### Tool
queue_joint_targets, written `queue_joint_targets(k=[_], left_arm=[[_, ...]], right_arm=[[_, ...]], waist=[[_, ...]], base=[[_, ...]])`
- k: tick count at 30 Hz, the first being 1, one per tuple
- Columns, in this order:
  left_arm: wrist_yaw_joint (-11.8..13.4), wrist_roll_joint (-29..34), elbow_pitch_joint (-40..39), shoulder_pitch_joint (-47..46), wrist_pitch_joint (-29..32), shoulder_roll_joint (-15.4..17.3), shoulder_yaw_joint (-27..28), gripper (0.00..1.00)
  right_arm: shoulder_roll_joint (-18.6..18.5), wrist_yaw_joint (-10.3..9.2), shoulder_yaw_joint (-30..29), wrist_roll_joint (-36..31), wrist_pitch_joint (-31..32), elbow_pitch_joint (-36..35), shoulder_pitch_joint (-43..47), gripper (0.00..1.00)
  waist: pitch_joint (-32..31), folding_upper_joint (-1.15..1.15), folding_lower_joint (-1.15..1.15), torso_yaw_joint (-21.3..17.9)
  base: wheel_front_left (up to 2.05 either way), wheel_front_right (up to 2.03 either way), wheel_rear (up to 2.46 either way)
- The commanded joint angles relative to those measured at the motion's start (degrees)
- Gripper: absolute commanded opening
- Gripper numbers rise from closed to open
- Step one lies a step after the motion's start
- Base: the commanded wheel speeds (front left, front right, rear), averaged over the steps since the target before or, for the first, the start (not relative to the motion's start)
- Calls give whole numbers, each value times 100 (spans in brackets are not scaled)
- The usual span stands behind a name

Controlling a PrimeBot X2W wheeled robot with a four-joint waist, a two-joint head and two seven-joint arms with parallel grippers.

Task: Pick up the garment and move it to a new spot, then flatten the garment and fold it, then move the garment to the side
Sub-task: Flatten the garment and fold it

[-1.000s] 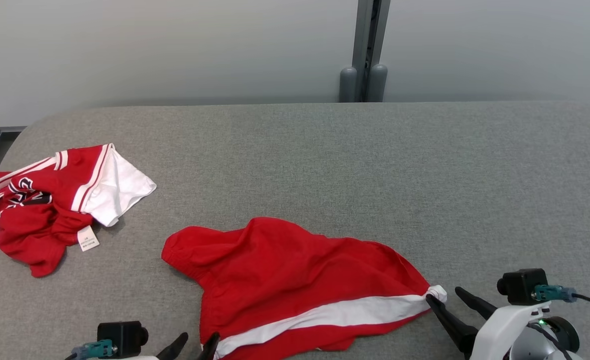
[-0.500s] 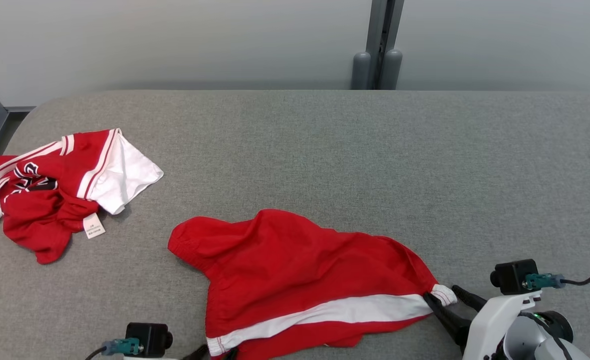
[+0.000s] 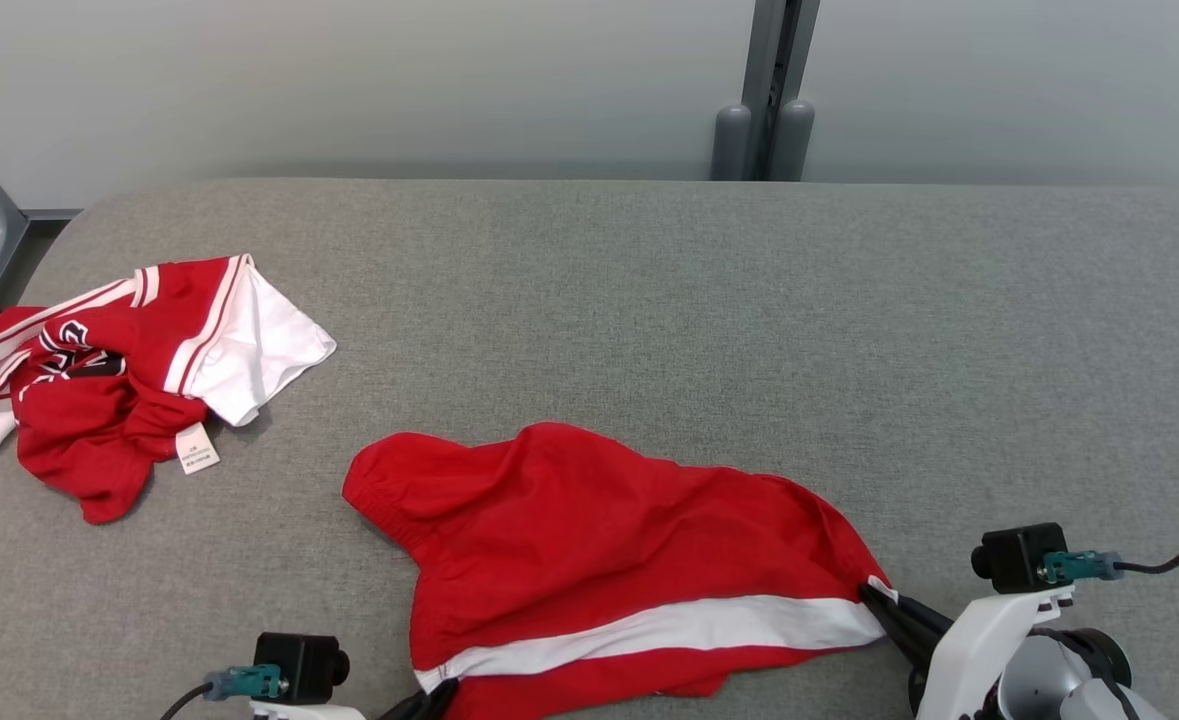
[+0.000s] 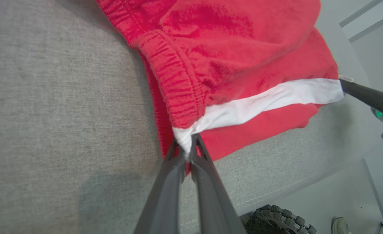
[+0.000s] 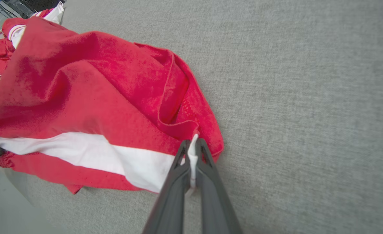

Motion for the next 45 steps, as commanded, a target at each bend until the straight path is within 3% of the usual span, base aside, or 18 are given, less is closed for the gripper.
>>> queue_joint_targets(k=[1, 14, 21, 23, 30, 35, 39, 45], left_arm=[[-22, -53, -72, -58, -36, 65, -9, 0], [67, -299, -1482, 163, 81, 357, 231, 0], [113, -37, -2011, -631, 333, 815, 477, 0], [156, 151, -2045, -1036, 412, 939, 509, 0], [57, -72, -1610, -2545, 662, 1052, 630, 0], [-17, -244, -906, -4070, 797, 1193, 590, 0], [-66, -211, 108, -6110, 644, 1411, 136, 0], [-61, -422, 927, -7740, 246, 1472, -465, 0]], right_arm=[[-29, 1, -4, 35, -80, -66, 10, 0], [-276, 1, -383, 759, -533, -1244, 369, 0], [-366, 1, -536, 863, -489, -1672, -266, 0], [-350, 1, -624, 971, -518, -1718, -594, 0], [-361, 1, -699, 1180, -608, -1636, -1796, 0], [-372, 1, -583, 1687, -688, -1458, -3074, 0], [-589, 1, -298, 1985, -859, -803, -4912, 0], [-836, 1, -116, 2046, -1033, -271, -6269, 0]], waist=[[-28, 0, 0, -4], [-180, 0, 0, -63], [77, 0, 0, -296], [227, 0, 0, -372], [842, 0, 0, -512], [1481, 0, 0, -639], [2278, 0, 0, -737], [2764, 0, 0, -734]], base=[[0, 0, 0], [0, 0, 0], [0, 0, 0], [0, 0, 0], [0, 0, 0], [0, 0, 0], [0, 0, 0], [0, 0, 0]])
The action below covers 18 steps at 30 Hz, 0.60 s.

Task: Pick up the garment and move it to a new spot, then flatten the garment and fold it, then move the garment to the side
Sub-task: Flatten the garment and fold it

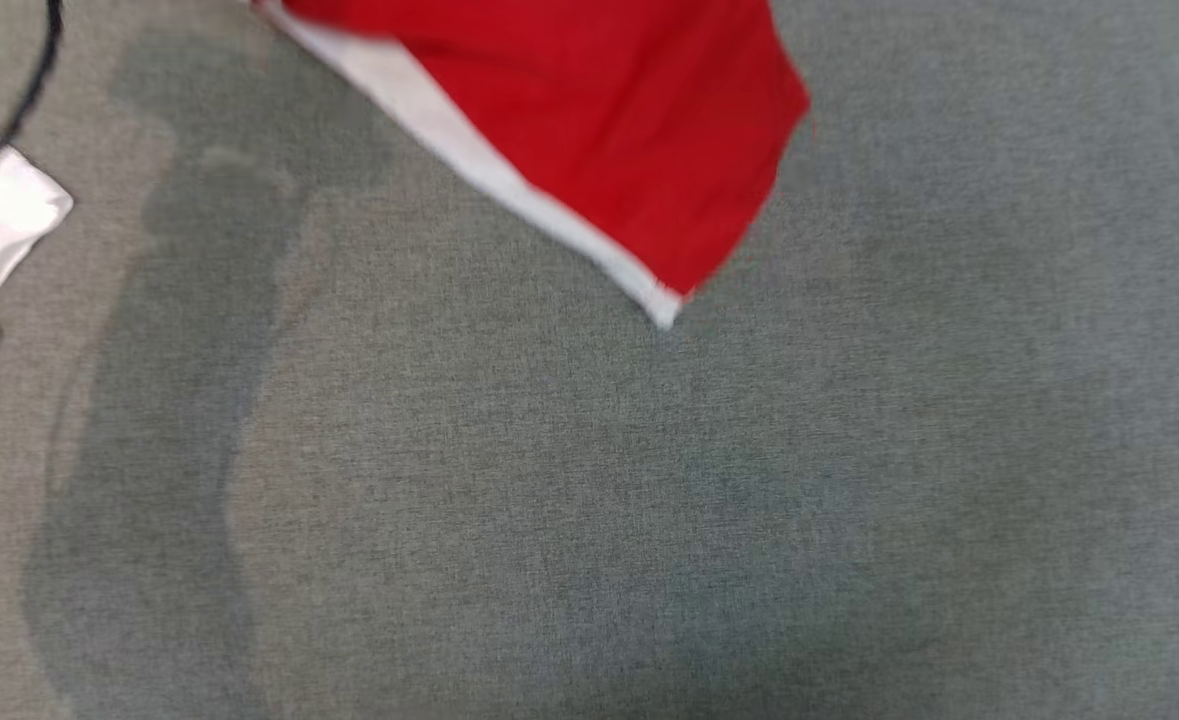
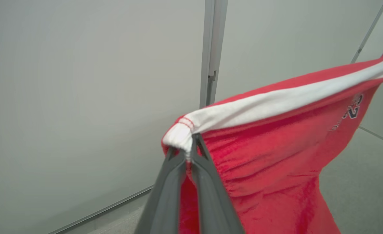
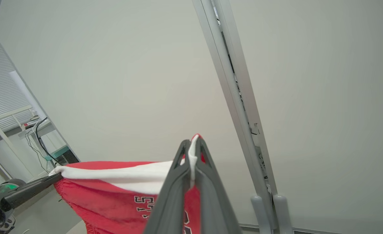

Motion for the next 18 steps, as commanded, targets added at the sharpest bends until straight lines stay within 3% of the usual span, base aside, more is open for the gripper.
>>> queue_joint_targets(k=[1, 11, 18], left_arm=[[5, -101, 109, -250, -111, 23, -92, 0], [6, -652, 1579, -1694, -975, -9, -718, 0], [6, -1210, 1863, -1709, -1184, 66, -1289, 0]], right_arm=[[-79, 1, 14, 38, -74, 74, -238, 0], [-267, 0, 397, 103, -297, 516, -1882, 0], [-349, 0, 892, 246, -250, 610, -2070, 0]], waist=[[241, 0, 0, -24], [377, 0, 0, -34], [308, 0, 0, -3]], base=[[0, 0, 0], [0, 0, 0], [0, 0, 0]])
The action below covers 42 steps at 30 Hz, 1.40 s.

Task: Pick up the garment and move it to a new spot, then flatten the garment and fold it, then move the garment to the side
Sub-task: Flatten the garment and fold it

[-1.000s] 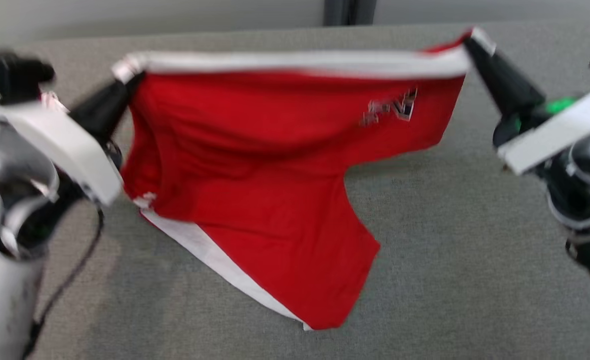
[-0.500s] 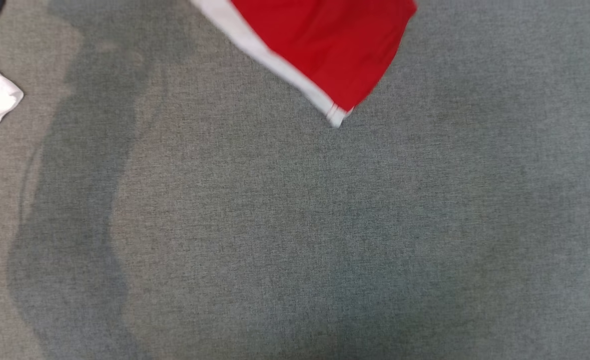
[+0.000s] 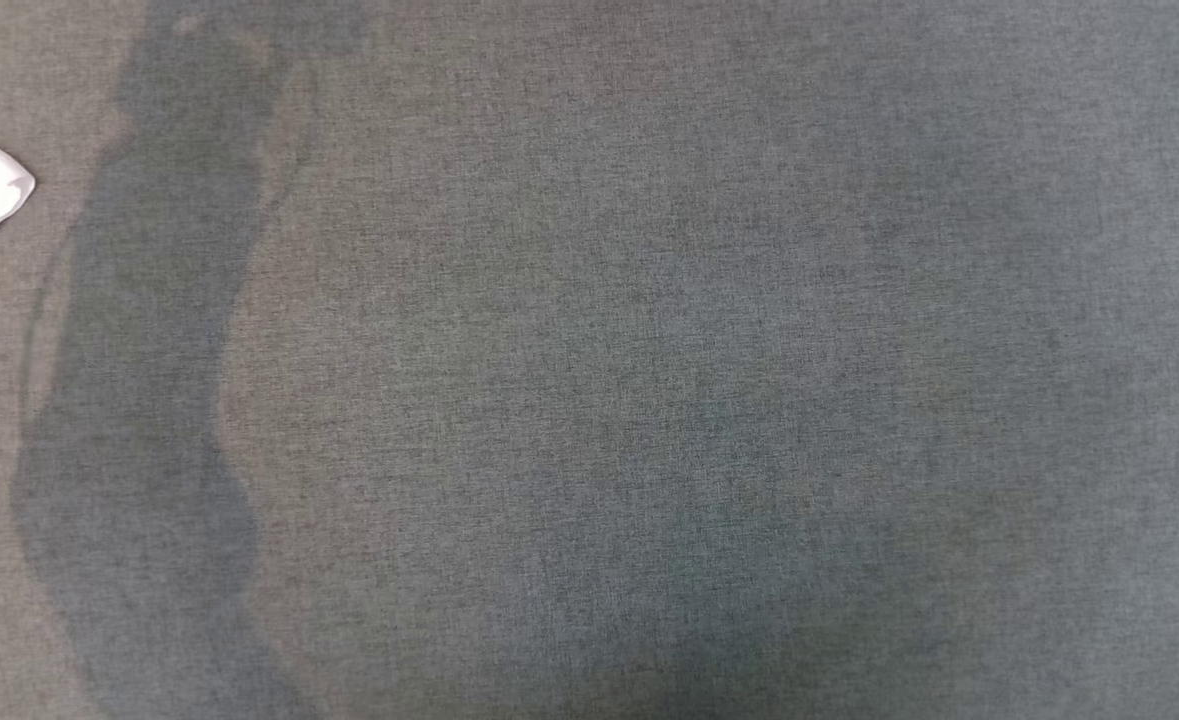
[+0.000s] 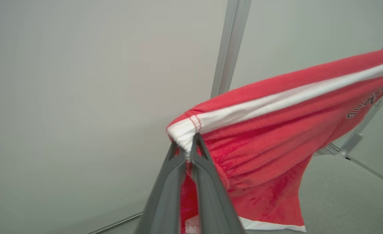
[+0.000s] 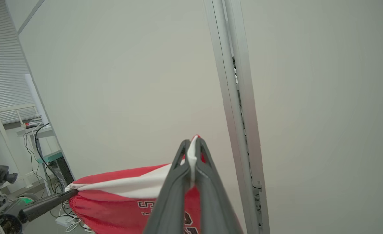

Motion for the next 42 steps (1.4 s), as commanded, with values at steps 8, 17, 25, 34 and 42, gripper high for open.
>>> queue_joint_targets(k=[8, 17, 25, 34, 42], left_arm=[[8, -549, -167, 1033, 11, 458, -1111, 0], [8, -1334, -403, 2471, 66, 948, -1741, 0], [11, -1857, -800, 3639, 528, 1323, -2218, 0], [143, -2448, -1883, 4686, 1350, 1848, -2594, 0], [548, -2783, -3368, 5549, 1743, 2595, -2887, 0]], right_arm=[[-507, -1, 945, 213, 292, -208, 1036, 0], [-771, -2, 1766, 613, 449, -558, 2531, 0], [-1040, -2, 2424, 887, 780, -945, 3646, 0], [-1296, -2, 2925, 1222, 1388, -1297, 4547, 0], [-1661, -2, 3055, 1517, 1750, -1809, 5222, 0]], waist=[[-495, 0, 0, 21], [-1462, 0, 0, -132], [-2125, 0, 0, -249], [-2618, 0, 0, -314], [-2784, 0, 0, -325]], base=[[0, 0, 0], [0, 0, 0], [0, 0, 0], [0, 0, 0], [0, 0, 0]])
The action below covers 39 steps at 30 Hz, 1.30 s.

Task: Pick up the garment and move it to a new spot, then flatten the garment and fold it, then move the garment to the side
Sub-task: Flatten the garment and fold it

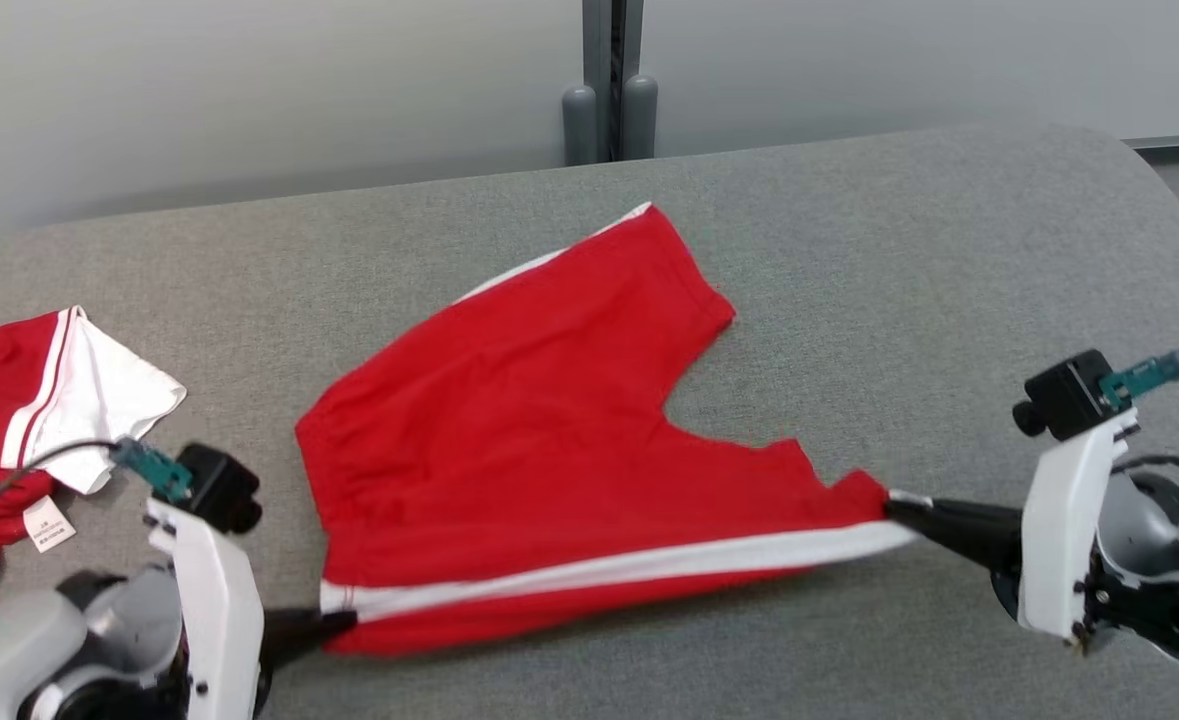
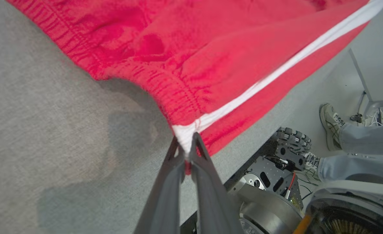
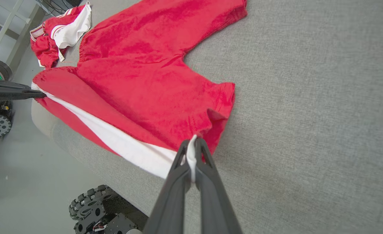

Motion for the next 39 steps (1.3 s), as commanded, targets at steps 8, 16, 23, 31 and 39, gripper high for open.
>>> queue_joint_targets(k=[8, 16, 23, 31, 39], left_arm=[[430, -187, -1139, 497, 114, 520, -106, 0], [528, -340, -1318, 154, 235, 656, 138, 0], [387, -439, -1119, -496, 325, 529, 555, 0], [208, -525, -719, -1180, 320, 132, 918, 0], [-47, -609, -12, -1537, 85, -431, 1124, 0]], right_arm=[[-615, -2, -98, 321, 207, -615, 540, 0], [-585, -2, -445, 283, 406, -597, 56, 0], [-227, -2, -874, 75, 906, -98, -939, 0], [228, -2, -1236, -198, 1261, 585, -1855, 0], [821, -1, -1357, -566, 1256, 1456, -2446, 0]], waist=[[109, 0, 0, 125], [502, 0, 0, 210], [1184, 0, 0, 544], [1739, 0, 0, 1007], [2114, 0, 0, 1397]], base=[[0, 0, 0], [0, 0, 0], [0, 0, 0], [0, 0, 0], [0, 0, 0]])
